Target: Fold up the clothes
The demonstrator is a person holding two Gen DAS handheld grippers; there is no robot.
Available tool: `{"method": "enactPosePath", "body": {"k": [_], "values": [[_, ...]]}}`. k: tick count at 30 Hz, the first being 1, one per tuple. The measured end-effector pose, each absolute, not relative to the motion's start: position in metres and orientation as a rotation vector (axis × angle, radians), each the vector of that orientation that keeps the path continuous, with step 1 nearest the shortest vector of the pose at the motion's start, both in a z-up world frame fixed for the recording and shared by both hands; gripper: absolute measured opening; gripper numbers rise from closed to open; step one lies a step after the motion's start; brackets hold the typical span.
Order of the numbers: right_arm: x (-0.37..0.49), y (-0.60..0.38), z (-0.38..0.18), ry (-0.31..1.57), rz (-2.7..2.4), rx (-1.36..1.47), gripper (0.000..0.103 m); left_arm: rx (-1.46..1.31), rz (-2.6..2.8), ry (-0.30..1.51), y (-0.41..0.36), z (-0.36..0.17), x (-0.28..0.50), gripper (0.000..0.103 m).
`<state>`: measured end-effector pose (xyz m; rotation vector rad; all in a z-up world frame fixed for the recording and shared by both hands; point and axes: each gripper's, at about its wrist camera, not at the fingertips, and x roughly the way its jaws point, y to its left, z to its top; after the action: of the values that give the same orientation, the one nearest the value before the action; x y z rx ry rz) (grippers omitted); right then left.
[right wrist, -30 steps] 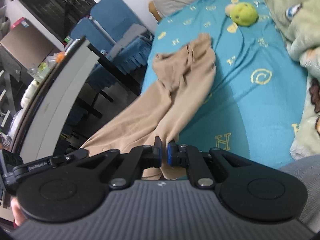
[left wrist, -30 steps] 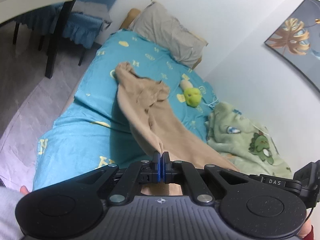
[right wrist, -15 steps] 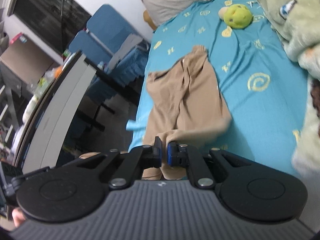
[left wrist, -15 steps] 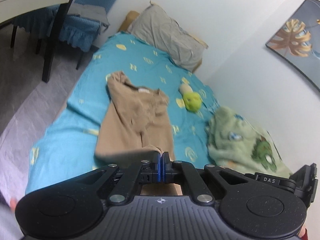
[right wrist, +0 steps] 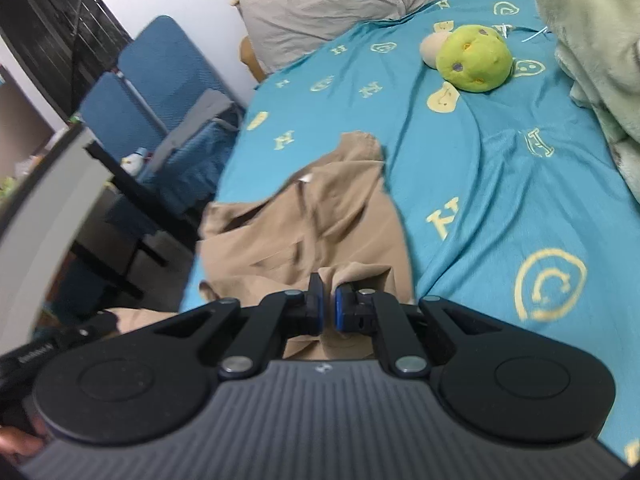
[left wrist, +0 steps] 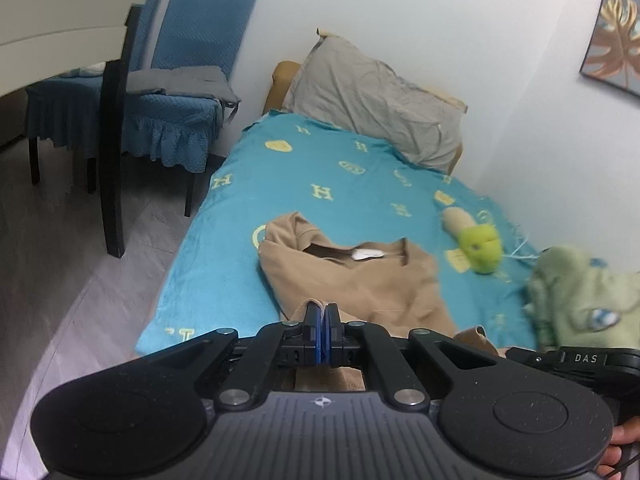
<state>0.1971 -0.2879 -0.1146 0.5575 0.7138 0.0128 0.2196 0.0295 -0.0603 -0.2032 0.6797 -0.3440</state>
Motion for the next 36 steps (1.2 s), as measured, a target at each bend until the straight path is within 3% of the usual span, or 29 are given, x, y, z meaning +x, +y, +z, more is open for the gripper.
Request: {"method": "enactPosePath", "body": {"k": [10, 16, 19, 20, 22, 23, 24, 32, 36], "values": [[0.247, -0.286, -0.168, 0.778, -0.031, 0.469, 0.011, -0.107, -0.347, 0.779, -0.003, -0.136, 0.281, 0.002], [0.253, -0.285, -0.176, 0.795, -0.034, 0.450, 0.011, -0.071, -0.353, 0.813, -0.005, -0.144, 0.287, 0.007], [0.252, -0.281, -0.173, 0.797, -0.033, 0.408, 0.013, -0.050, -0.353, 0.810, -0.006, -0.135, 0.281, 0.034], [0.252, -0.278, -0.171, 0.795, -0.030, 0.390, 0.019, -0.037, -0.344, 0.799, -0.006, -0.131, 0.277, 0.045], [0.245, -0.275, -0.164, 0.762, -0.034, 0.376, 0.045, -0.016, -0.332, 0.772, -0.005, -0.122, 0.268, 0.059], [0.240, -0.273, -0.160, 0.731, -0.035, 0.374, 0.074, -0.018, -0.336, 0.751, -0.003, -0.116, 0.262, 0.074], [0.234, -0.272, -0.156, 0.699, -0.035, 0.371, 0.090, -0.019, -0.339, 0.729, -0.002, -0.111, 0.257, 0.086], [0.183, -0.254, -0.126, 0.552, -0.040, 0.296, 0.088, 0.060, -0.364, 0.623, -0.005, -0.084, 0.188, 0.099], [0.158, -0.250, -0.111, 0.555, -0.048, 0.314, 0.088, -0.085, -0.365, 0.727, 0.011, -0.084, 0.170, 0.101]]}}
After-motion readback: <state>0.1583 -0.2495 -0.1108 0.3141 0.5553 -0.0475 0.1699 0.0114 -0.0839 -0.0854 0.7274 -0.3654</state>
